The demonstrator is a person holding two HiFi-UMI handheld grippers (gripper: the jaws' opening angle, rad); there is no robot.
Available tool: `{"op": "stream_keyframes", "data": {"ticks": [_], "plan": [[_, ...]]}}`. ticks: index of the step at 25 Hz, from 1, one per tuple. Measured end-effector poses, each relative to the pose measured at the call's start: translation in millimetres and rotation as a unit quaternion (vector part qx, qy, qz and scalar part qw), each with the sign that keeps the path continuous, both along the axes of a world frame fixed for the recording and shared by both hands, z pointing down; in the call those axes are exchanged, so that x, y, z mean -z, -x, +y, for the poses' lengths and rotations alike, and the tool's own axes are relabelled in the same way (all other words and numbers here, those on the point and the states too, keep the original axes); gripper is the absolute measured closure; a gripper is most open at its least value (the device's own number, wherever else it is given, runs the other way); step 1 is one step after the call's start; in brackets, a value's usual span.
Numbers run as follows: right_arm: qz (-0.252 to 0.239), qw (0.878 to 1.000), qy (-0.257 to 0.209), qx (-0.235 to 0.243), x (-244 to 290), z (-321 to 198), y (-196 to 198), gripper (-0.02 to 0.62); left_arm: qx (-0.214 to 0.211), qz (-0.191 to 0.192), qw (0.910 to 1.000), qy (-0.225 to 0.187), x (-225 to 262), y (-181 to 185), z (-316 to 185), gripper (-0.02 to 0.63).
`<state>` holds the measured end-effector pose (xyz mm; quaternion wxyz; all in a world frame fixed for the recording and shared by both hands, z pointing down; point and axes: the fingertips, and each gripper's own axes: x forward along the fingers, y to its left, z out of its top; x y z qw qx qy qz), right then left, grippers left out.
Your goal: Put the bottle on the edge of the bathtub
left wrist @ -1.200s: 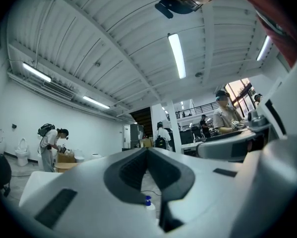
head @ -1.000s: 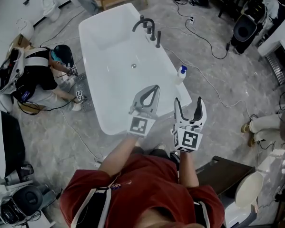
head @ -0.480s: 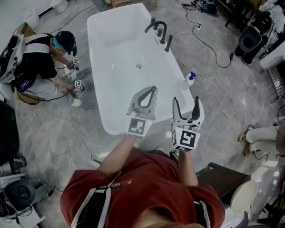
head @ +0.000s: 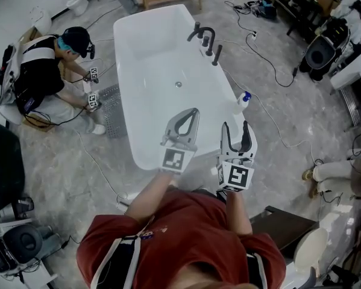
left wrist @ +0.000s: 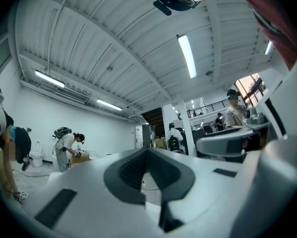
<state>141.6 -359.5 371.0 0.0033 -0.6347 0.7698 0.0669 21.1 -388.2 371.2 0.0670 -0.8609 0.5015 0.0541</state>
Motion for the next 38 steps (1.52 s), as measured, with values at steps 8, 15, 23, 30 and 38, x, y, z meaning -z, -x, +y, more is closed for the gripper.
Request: {"op": "stream_keyframes", "data": {"ticks": [8,15,23,30,38], "plan": [[0.002,1.000,-0.002,0.003,1,7,9,0.437,-0.011,0.009,0.9999,0.001,2,1,8,0.591],[0.013,1.000,0.021,0.003,-2,7,7,0.562,-0.022,0.005,0.9997,-0.005,6,-9,12,0.591],[0.023,0.999,0.028,0.008,-2,11,7,0.566,-0.023,0.006,0.9997,-0.006,9,-16,18,0.591],[0.014,1.000,0.025,-0.002,-3,13,0,0.566,-0.023,0.010,0.9997,-0.002,7,-18,23,0.591],[0.006,1.000,0.029,-0.009,-5,13,-8,0.566,-0.025,0.012,0.9996,0.000,7,-20,24,0.591]]}}
